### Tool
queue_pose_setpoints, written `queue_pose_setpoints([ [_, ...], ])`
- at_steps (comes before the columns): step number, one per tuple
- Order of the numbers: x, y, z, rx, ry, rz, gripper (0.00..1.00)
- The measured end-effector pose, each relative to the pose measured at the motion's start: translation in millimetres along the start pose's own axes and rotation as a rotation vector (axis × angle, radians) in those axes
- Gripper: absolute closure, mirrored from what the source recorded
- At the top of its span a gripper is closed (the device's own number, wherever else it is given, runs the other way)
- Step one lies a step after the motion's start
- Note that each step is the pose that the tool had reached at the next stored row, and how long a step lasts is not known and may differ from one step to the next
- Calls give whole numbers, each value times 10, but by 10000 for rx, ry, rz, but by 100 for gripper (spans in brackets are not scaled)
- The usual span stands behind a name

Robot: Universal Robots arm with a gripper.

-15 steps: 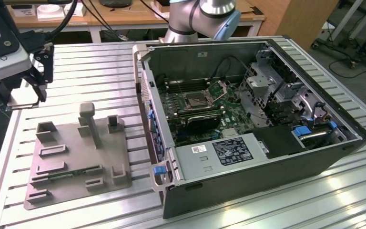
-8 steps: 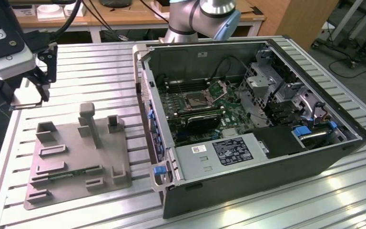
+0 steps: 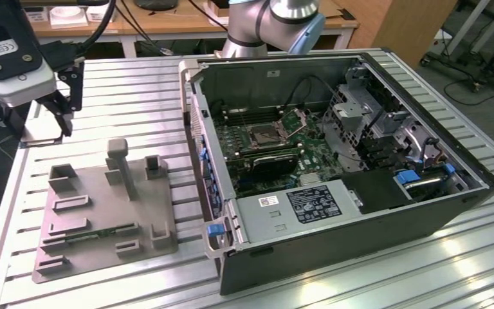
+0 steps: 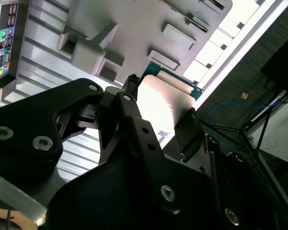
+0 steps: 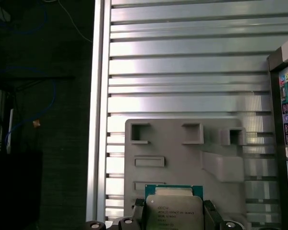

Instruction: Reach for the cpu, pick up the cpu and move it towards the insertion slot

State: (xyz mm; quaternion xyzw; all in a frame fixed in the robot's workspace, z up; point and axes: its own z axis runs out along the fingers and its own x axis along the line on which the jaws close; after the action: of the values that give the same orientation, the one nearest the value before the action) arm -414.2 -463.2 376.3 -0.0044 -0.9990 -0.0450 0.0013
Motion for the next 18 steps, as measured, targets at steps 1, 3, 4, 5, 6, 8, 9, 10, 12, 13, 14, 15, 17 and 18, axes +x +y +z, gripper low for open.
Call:
queue_pose_setpoints([
  [1,-8,0,0,0,0,0,46],
  [3,-27,0,0,0,0,0,46],
  [4,-37,0,0,0,0,0,46],
  [5,-45,0,0,0,0,0,46],
  [6,-55,0,0,0,-1,0,46],
  [8,-73,1,0,0,0,0,46],
  [9,-82,1,0,0,0,0,46],
  [10,-91,1,0,0,0,0,46],
  [12,-108,1,0,0,0,0,46],
  [13,-117,1,0,0,0,0,46],
  [14,-126,1,-1,0,0,0,46],
  [15,-135,1,0,0,0,0,46],
  [17,-154,1,0,0,0,0,46],
  [18,-163,1,0,0,0,0,46],
])
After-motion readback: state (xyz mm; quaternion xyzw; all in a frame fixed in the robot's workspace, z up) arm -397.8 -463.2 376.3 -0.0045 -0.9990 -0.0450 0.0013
